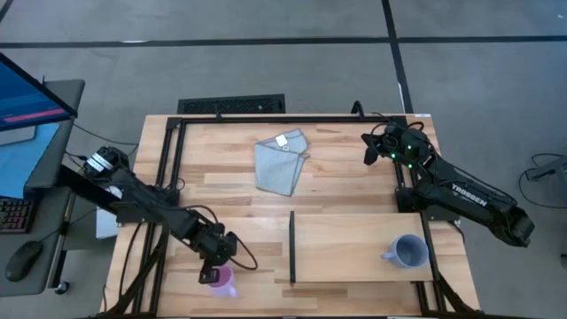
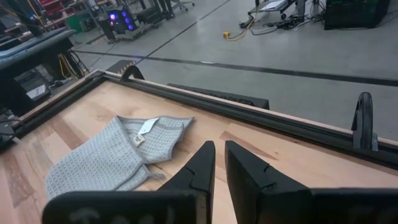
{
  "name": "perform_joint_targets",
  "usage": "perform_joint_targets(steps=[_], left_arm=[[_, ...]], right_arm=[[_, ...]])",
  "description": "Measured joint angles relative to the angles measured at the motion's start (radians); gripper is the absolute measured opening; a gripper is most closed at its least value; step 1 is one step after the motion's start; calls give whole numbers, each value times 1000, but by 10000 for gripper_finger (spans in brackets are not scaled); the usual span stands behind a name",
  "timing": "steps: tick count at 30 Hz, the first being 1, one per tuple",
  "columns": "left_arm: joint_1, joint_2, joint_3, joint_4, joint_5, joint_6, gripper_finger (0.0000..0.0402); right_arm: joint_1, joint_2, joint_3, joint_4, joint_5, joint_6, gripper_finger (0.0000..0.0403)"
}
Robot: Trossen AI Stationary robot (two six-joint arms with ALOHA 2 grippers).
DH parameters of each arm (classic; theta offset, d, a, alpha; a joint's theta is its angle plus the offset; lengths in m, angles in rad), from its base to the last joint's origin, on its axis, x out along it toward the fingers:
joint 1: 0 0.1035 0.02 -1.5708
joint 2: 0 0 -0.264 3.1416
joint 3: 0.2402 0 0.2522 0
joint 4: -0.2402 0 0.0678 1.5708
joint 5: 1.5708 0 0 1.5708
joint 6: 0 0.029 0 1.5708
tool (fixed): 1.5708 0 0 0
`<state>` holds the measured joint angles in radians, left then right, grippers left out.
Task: Stack small to large cups/mugs on shelf
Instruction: Put the pink mug on the shelf
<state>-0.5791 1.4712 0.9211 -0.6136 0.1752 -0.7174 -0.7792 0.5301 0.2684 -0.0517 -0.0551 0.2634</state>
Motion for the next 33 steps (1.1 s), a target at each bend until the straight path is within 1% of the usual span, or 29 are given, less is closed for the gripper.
perform_joint_targets(steps=[5, 9, 13, 19, 25, 28, 31, 33], left_arm=[[43, 0, 0, 66, -1, -2, 2], [86, -6, 0, 108, 3, 53, 1], [138, -15, 25, 90, 9, 98, 1], [207, -26, 136, 74, 15, 228, 0], [259, -26, 270, -37, 22, 287, 0], [271, -26, 339, -87, 7, 288, 0], [287, -26, 404, -97, -14, 296, 0], [297, -26, 456, -95, -54, 319, 0]], right_arm=[[0, 0, 0, 0, 0, 0, 59], [0, 0, 0, 0, 0, 0, 59], [0, 0, 0, 0, 0, 0, 59], [0, 0, 0, 1, 0, 0, 59], [0, 0, 0, 0, -1, 0, 59], [0, 0, 0, 0, -1, 0, 59], [0, 0, 0, 0, 0, 0, 59], [0, 0, 0, -1, -1, 0, 59]])
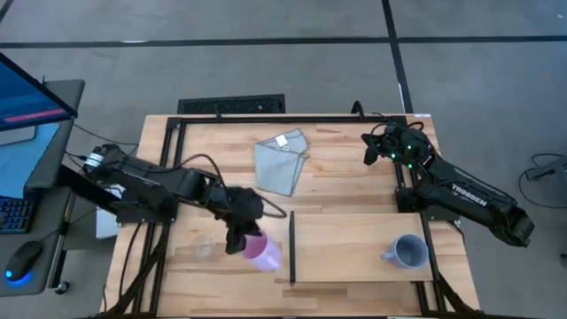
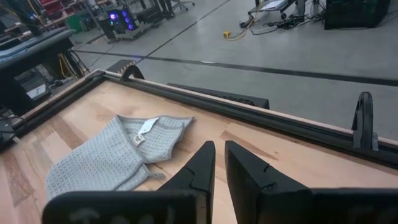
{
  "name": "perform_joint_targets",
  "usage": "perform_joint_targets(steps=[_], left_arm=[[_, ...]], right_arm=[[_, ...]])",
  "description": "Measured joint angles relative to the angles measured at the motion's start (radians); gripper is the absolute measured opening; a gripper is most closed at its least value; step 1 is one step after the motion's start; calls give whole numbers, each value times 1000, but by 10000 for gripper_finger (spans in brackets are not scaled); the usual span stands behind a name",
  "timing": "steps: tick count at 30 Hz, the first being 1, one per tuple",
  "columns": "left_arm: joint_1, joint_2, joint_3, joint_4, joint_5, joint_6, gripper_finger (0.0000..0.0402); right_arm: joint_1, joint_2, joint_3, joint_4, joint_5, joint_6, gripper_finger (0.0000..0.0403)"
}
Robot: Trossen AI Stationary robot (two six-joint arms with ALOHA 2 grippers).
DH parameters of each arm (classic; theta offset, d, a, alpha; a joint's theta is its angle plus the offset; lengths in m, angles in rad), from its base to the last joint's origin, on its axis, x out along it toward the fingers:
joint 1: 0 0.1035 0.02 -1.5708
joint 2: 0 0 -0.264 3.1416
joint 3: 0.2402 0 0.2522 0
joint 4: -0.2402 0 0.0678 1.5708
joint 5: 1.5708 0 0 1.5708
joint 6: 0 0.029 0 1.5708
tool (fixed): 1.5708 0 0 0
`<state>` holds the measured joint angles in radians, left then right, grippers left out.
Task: Stack small to large cups/mugs on shelf
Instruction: Put the pink mug on the shelf
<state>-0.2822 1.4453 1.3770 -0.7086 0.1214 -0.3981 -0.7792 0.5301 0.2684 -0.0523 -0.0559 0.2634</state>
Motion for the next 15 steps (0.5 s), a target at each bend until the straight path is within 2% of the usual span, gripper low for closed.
perform_joint_targets(steps=[5, 15], left_arm=[[42, 0, 84, -5, -97, 108, 0], [209, 62, 203, -94, -101, 403, 0]], right_arm=[[0, 0, 0, 1, 0, 0, 59], [0, 0, 0, 1, 1, 0, 59]])
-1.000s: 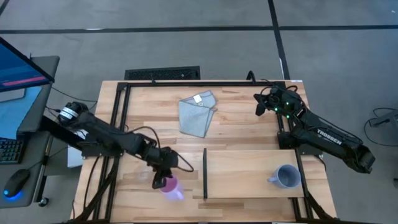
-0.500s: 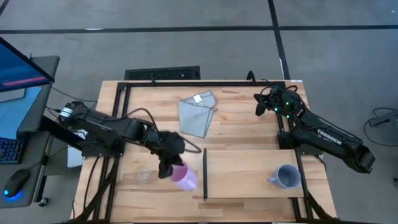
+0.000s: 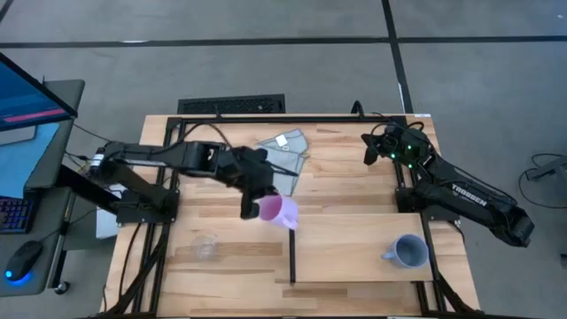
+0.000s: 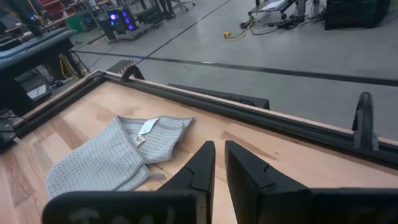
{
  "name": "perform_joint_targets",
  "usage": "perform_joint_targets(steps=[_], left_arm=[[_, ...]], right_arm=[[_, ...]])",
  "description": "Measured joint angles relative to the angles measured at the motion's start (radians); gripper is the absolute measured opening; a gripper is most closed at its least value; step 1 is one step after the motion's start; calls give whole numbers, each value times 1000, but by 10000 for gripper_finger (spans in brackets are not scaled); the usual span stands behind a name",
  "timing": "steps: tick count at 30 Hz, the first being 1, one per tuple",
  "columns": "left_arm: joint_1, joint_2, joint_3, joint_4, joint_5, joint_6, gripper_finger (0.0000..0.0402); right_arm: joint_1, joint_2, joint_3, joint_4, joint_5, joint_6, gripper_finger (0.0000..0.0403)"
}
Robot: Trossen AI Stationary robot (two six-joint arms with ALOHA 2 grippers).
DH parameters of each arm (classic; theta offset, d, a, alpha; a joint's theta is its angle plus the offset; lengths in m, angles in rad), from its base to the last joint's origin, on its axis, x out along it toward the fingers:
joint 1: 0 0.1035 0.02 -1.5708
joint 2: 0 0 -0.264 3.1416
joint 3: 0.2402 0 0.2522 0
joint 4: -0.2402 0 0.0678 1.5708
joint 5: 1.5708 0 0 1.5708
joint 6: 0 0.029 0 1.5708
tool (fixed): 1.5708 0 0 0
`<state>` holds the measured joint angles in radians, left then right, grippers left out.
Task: Stack small to large cups/mugs on shelf
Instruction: Put the pink mug on the shelf
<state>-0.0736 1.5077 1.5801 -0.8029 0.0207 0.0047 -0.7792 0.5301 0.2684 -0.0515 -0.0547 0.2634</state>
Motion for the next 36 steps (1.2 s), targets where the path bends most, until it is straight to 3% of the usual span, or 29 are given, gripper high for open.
perform_joint_targets(steps=[13, 22, 27, 36], left_arm=[[94, 282, 409, -238, 53, 328, 0], [97, 445, 686, -355, 50, 375, 0], [86, 522, 778, -390, 73, 357, 0], [50, 546, 770, -327, 80, 314, 0]], right_arm=[[20, 50, 0, -1, 1, -1, 59], [20, 117, 0, -1, 3, -9, 59], [20, 132, 0, -2, 3, -12, 59], [32, 79, 0, 0, -26, -86, 59]])
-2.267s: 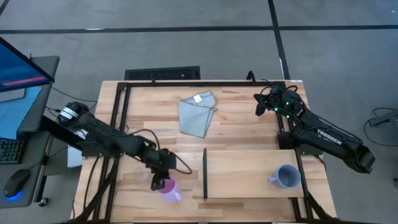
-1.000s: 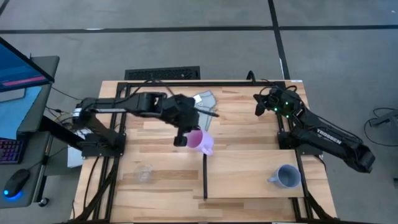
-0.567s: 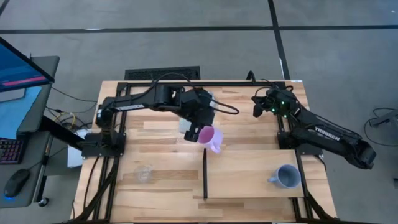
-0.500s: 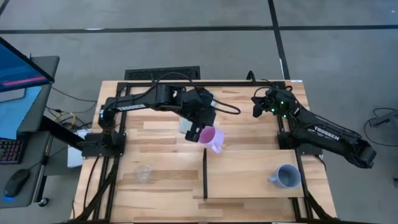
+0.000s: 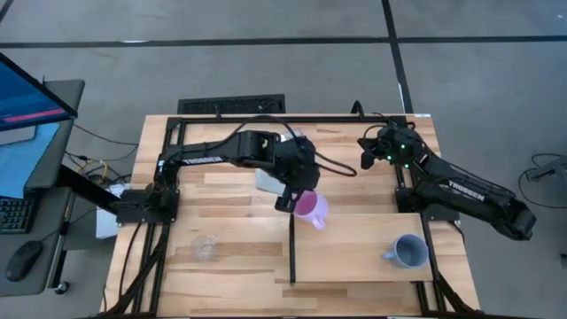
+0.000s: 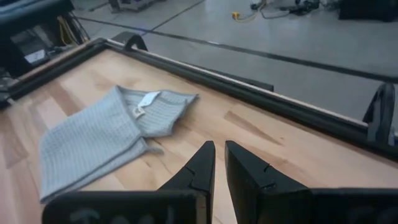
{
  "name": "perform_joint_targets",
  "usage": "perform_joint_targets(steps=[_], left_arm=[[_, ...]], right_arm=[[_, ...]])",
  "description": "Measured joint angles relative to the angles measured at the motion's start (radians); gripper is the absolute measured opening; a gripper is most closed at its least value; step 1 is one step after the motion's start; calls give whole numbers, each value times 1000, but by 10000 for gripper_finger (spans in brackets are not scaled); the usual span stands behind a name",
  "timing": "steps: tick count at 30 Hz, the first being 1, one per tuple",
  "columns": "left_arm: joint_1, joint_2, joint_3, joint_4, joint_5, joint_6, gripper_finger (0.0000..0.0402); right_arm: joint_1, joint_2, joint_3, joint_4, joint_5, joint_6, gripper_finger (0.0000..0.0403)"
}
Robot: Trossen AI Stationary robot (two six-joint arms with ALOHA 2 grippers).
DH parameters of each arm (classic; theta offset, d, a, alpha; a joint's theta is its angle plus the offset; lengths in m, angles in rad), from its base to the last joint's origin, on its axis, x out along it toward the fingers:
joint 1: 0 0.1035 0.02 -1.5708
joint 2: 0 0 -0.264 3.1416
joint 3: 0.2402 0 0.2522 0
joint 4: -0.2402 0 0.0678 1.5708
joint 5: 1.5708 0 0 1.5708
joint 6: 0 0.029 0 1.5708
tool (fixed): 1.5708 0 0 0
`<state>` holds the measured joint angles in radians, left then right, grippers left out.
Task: Stack small to large cups/mugs on shelf
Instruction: Put the pink mug on the shelf
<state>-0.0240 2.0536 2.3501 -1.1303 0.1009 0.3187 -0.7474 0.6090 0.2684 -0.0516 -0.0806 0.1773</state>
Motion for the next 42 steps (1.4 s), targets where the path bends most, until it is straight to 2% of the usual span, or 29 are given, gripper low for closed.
perform_joint_targets(steps=[13, 21, 24, 27, 31, 34, 42], left_arm=[[-63, 32, 1, 61, -1, -27, 0], [-97, 79, -1, 57, 44, -70, 0], [-102, 80, -1, 58, 6, -71, 0], [-99, 76, 0, 65, -94, -67, 0], [-59, 69, 6, 38, -170, -46, 0], [-9, 68, 4, 13, -174, -51, 0], [138, 73, 3, -8, -45, -88, 0]], right_arm=[[2, -35, 0, 0, -20, -1, 59], [2, -35, 0, 0, -54, -1, 59], [2, -35, 0, -1, -55, -1, 59], [2, -35, 0, 0, -56, -1, 59], [2, -35, 0, 0, -72, -1, 59], [2, -35, 0, 0, -80, -1, 59], [2, -35, 0, -1, -80, -1, 59]])
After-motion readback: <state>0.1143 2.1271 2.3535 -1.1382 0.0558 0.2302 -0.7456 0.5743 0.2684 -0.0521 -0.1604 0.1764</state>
